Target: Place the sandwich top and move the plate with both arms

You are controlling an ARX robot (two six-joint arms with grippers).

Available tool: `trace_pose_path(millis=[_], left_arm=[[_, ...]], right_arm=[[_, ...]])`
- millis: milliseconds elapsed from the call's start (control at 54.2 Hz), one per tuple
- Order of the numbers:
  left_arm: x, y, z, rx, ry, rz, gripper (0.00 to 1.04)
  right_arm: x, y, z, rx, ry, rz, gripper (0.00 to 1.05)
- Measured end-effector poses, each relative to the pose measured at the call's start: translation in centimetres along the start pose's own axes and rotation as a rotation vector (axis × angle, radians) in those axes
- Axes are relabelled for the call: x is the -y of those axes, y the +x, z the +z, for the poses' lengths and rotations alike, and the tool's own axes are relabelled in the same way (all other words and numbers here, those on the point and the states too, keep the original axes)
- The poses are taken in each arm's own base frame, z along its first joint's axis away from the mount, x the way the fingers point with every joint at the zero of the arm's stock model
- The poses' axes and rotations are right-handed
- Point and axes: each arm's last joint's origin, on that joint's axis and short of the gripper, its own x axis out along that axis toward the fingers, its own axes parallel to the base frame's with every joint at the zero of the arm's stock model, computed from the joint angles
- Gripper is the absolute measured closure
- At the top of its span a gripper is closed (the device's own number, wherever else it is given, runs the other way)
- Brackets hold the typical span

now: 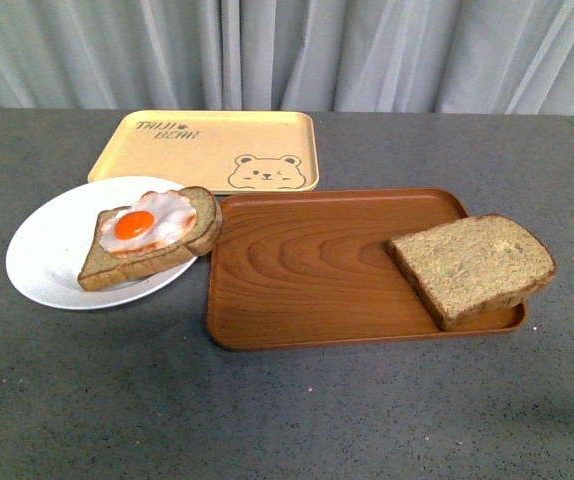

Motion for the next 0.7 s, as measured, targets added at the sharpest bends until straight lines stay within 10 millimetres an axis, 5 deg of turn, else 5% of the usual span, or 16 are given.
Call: trace_pose_path(millis=[701], left_arm=[[0.0,0.0,0.0,0.0,0.0,0.0,0.09]], right_arm=[[0.0,0.0,0.0,0.0,0.0,0.0,0.09]])
